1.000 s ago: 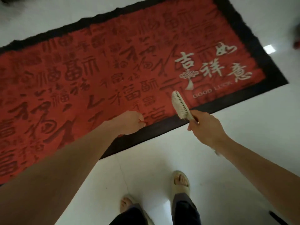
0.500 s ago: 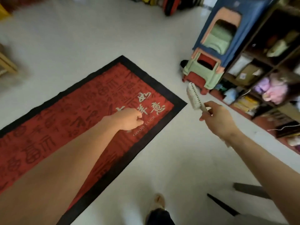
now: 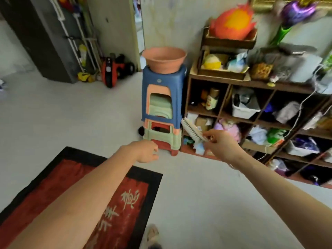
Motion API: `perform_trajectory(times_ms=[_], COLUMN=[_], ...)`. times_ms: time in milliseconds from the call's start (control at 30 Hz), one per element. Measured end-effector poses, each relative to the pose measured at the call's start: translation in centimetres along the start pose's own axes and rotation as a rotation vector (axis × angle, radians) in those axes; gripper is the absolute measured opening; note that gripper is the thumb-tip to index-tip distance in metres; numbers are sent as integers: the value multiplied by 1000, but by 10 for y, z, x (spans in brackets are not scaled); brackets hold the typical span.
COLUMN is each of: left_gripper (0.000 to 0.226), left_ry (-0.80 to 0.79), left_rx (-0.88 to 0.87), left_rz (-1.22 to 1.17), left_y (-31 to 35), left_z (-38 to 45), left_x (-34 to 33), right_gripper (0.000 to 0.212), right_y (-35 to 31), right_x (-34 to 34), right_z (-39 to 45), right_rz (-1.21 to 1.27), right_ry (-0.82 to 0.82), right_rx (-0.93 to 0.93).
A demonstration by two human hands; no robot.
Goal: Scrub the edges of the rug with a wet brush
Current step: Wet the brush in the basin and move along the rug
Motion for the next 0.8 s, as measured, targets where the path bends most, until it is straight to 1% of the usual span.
perform_trajectory(times_ms=[67,167,233,367,467,533,600,667,733,800], left_gripper=[41,39,43,49,43,41,49,50,49,57], left_ry=[63,96,116,223,319,414,525,609,637,614], left_rx=[-53,-78,-54,11,22,72,180,250,344,431], left_rz=[-21,-28,-38,-95,-154,-224,-313,-397,-480,-580], left_y=[-11,-30,-48,-90,-107,-127,-151,-169,-182,-188], left_z=[54,112,143,218,261,301,333,367,401,421], left_x=[41,97,132,199,239,264,282,299,315,320], right_gripper=[28,28,29,32,34,34,33,35,38,40], right_y=[-12,-36,-51,-76,-90,-98,-104,-111,-118,-127], right_x=[7,12,15,19,23,22,18,11,-4,-17], right_z=[57,131,176,270,341,403,456,514,587,628], right_rz=[-2,9,31,69,74,66,51,9,-74,-197], right_ry=[83,123,139,147,169,179,177,153,82,18], right_rx=[3,-12,0,24,75,120,167,236,286,331])
Point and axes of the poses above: each hand's wrist, its own z-axis towards the middle knuckle, its own x-axis out of the back of the hand, y = z × x, the point moved 6 cm from there along z, towards the middle knuckle, and after that the axes turned 6 degrees about y, right-handed, at the moved point
